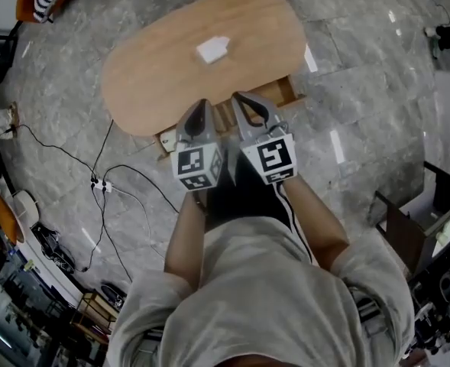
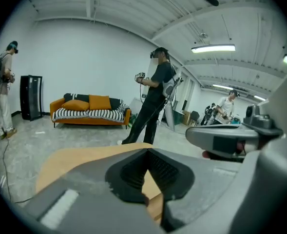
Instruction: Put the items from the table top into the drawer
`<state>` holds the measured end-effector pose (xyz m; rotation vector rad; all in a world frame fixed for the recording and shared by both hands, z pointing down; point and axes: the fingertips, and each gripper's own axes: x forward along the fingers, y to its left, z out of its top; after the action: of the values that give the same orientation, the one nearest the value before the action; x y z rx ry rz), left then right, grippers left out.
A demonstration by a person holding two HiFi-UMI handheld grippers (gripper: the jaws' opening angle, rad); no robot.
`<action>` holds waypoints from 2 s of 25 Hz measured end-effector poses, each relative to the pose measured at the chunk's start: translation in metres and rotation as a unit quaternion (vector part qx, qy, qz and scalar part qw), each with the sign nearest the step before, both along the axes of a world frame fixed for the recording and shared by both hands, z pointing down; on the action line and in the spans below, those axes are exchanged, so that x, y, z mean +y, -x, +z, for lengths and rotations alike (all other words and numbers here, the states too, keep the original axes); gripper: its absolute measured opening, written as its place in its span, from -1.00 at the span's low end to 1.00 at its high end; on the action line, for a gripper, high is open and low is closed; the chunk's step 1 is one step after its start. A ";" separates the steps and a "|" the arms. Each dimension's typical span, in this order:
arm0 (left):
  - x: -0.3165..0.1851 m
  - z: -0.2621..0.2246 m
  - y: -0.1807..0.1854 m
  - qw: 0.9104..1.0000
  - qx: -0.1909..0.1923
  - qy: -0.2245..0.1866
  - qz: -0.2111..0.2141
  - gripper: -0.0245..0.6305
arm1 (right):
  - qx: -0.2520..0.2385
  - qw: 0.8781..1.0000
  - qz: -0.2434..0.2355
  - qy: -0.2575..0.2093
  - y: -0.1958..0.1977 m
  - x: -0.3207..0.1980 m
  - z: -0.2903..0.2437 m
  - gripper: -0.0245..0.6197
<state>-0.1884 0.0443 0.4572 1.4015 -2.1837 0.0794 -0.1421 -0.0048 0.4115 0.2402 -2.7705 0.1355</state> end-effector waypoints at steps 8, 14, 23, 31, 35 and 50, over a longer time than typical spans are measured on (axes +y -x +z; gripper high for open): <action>-0.031 0.077 0.038 0.997 0.006 0.029 0.070 -0.86 | 0.027 0.998 0.058 0.025 0.029 -0.027 0.082 -0.90; -0.049 0.160 0.059 0.992 0.016 0.078 0.103 -0.86 | 0.034 0.991 0.099 0.079 0.039 -0.040 0.146 -0.90; -0.070 0.260 0.078 0.974 0.013 0.159 0.159 -0.86 | 0.076 0.979 0.165 0.095 0.011 -0.068 0.210 -0.90; -0.098 0.339 0.104 0.955 0.045 0.237 0.170 -0.52 | 0.100 0.965 0.212 0.118 0.000 -0.080 0.235 -0.90; -0.103 0.366 0.113 0.947 0.071 0.266 0.167 -0.35 | 0.105 0.960 0.221 0.132 -0.005 -0.078 0.234 -0.90; -0.109 0.360 0.102 0.947 0.070 0.246 0.195 -0.82 | 0.109 0.958 0.223 0.147 -0.013 -0.080 0.243 -0.90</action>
<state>-0.2904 -0.0644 0.8175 1.4599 -1.5938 0.6056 -0.1287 -0.0846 0.6550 0.7470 -2.3944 0.5915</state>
